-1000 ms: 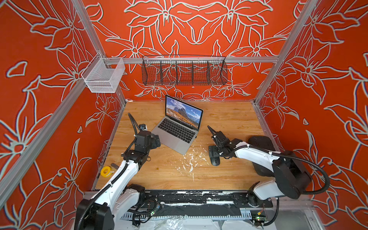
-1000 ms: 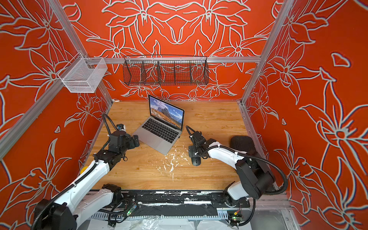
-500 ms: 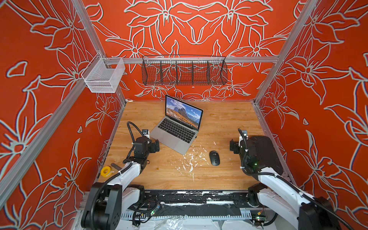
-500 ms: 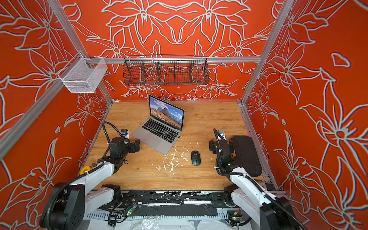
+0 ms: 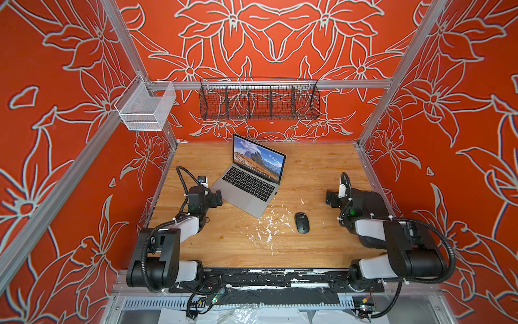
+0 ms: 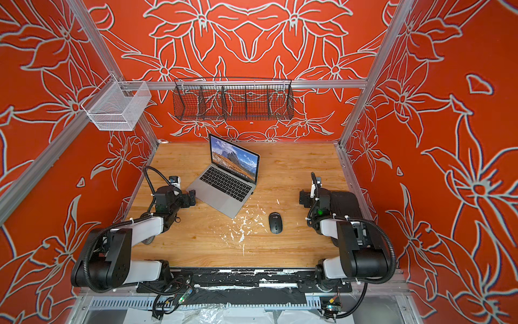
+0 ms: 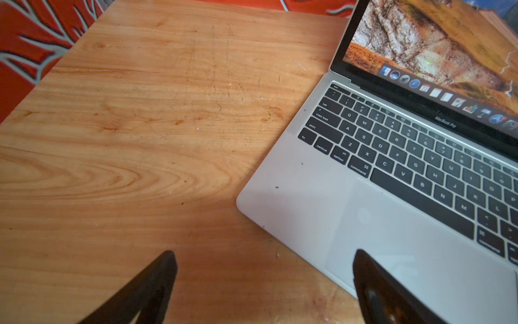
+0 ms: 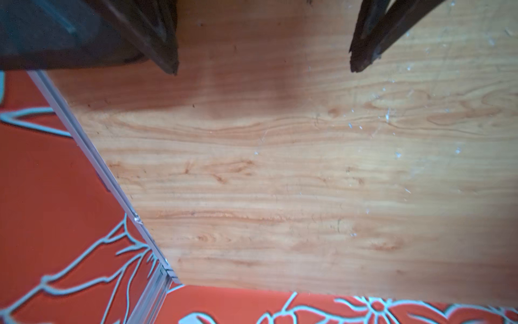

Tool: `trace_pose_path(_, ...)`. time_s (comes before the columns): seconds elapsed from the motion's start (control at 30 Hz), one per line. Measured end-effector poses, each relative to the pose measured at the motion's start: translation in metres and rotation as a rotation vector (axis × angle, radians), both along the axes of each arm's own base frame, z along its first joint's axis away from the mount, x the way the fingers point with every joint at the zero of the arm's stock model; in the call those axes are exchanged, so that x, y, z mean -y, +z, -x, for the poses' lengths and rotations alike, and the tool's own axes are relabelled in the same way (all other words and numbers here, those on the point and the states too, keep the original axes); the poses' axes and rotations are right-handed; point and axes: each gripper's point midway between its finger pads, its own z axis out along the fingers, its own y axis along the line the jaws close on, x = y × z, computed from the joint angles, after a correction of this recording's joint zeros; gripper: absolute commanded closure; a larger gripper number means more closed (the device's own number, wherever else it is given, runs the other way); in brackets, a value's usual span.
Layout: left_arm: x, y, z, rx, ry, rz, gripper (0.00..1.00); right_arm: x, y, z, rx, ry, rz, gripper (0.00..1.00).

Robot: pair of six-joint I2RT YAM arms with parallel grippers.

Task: Insert the wireless mouse receiver into the laptop
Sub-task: Reset both arms

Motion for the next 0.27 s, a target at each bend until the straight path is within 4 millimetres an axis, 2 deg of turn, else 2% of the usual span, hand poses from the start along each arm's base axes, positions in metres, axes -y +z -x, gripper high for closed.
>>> trace_pose_path(0.27,0.0002,-0.0012,0.0007,-0.006,0.0,0.0,0.03,-0.0075,0.0028,-0.0019,0.011,0.04,-0.019,0.03)
